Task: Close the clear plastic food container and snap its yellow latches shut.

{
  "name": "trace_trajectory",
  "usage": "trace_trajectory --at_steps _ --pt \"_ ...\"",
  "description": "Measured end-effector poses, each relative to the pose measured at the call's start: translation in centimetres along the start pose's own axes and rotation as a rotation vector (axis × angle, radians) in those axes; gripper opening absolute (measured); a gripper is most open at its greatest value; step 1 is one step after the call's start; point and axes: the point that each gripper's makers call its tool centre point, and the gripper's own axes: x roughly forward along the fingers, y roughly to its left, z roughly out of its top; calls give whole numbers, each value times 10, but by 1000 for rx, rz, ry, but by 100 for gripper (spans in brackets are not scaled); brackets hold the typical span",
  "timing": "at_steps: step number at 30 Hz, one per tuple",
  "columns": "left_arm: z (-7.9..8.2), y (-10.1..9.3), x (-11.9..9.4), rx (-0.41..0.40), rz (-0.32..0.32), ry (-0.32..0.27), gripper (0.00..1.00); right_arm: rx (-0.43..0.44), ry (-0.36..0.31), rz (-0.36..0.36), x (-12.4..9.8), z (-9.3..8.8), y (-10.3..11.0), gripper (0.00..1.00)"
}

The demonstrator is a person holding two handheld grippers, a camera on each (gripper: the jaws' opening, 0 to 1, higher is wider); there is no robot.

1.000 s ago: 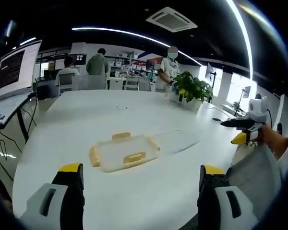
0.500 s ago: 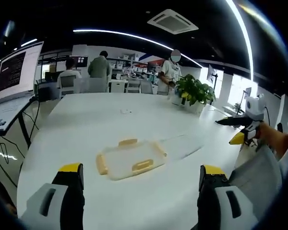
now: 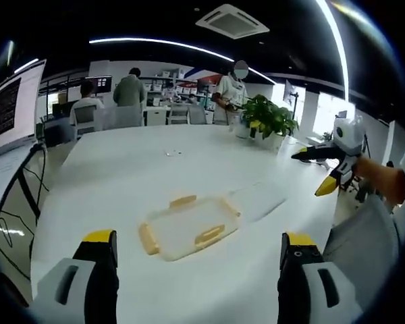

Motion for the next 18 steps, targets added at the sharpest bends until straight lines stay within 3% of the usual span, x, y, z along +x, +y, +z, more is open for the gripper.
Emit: trace_trajectory --at_steps 10,18 --pt "2 9 10 82 -60 71 98 -85 39 37 16 6 -4 85" --pt "6 23 17 222 -103 170 98 -192 79 104 35 14 2 83"
